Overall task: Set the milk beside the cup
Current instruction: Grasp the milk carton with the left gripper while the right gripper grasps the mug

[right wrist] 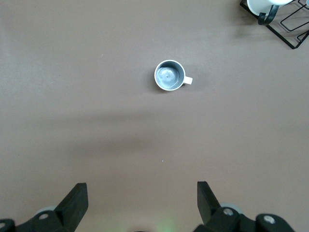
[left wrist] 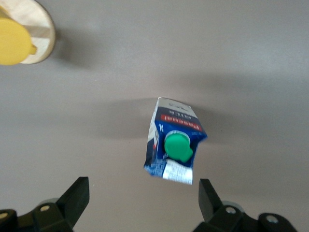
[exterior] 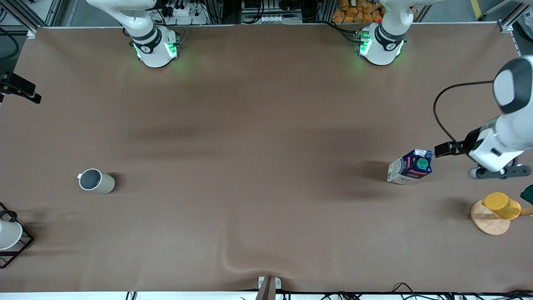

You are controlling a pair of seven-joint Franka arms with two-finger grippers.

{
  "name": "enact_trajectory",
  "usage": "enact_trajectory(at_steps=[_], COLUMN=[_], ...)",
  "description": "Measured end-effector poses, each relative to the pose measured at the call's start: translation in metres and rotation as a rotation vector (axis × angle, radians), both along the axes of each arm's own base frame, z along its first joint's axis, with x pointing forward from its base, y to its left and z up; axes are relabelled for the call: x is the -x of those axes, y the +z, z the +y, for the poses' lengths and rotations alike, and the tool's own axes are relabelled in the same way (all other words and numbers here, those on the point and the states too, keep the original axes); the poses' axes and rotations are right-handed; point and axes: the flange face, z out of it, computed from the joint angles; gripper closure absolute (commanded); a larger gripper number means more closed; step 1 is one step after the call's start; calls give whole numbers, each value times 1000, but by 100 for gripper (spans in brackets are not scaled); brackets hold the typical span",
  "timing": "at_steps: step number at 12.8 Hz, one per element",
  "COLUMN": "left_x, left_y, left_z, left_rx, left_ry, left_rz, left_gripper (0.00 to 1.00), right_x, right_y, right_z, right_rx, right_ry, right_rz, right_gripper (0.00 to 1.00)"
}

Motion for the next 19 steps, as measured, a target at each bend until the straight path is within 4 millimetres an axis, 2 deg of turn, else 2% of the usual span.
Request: enact_trajectory(at_steps=[2, 4, 6, 8, 11, 15, 17, 18, 19], left_x=[-5, -8, -10, -9, -6, -4, -1, 1, 1], left_y=[-16, -34, -52, -64, -82, -89, -100, -107, -112], left_z=[-1, -12, -20, -20, -17, -22, -31, -33, -33], left_rx=[4, 11, 15, 16, 22, 26, 24, 24, 23], left_ry=[-19, -52, -65, -79, -104, -127, -143, -147, -147], left_rz=[14, 40, 66, 89, 123, 137, 159, 171, 176], left_gripper=[0, 0, 0, 0, 0, 0, 0, 0, 5], right_x=[-1, -5, -19, -44, -82, -118, -128, -131, -135], right_y=[0, -4, -28, -75, -158, -270, -309, -323, -334], right_z=[0, -1, -5, -13, -28, -52, -61, -63, -65], right_rx=[0, 2, 4, 5, 12, 26, 34, 45, 57], right_ry=[0, 0, -6, -15, -29, 9, 84, 136, 192], right_rz=[-4, -12, -2, 40, 89, 116, 116, 120, 121], right_gripper=[0, 0, 0, 0, 0, 0, 0, 0, 0])
